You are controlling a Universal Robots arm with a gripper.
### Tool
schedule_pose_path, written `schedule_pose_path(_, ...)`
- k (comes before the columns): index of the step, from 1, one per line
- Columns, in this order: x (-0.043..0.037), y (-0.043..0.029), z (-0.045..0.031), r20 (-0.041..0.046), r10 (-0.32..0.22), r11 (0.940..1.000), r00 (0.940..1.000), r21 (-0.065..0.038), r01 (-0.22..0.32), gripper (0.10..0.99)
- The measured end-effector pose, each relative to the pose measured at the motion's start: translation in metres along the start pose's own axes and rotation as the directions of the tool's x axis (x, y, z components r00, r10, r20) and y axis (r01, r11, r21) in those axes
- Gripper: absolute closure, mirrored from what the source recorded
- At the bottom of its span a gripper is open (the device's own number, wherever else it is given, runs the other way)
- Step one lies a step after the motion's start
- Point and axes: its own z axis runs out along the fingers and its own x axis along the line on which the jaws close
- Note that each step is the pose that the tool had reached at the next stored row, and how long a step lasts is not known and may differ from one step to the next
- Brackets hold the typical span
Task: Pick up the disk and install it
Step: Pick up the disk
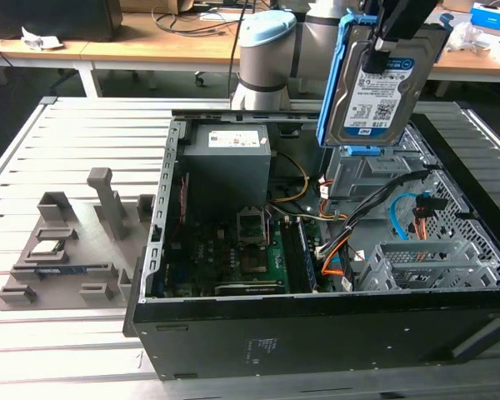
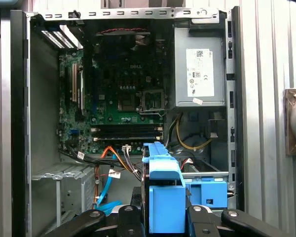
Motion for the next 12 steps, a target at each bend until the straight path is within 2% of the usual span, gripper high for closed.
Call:
schedule_pose_path(1,0.0056,-0.0002,0.0017,0.0,0.0,1.0,1.0,0.0,0.0,0.722)
schedule_pose_path(12,0.0162,-0.0006,0.0053,-0.0001,0.0,1.0,1.0,0.0,0.0,0.722)
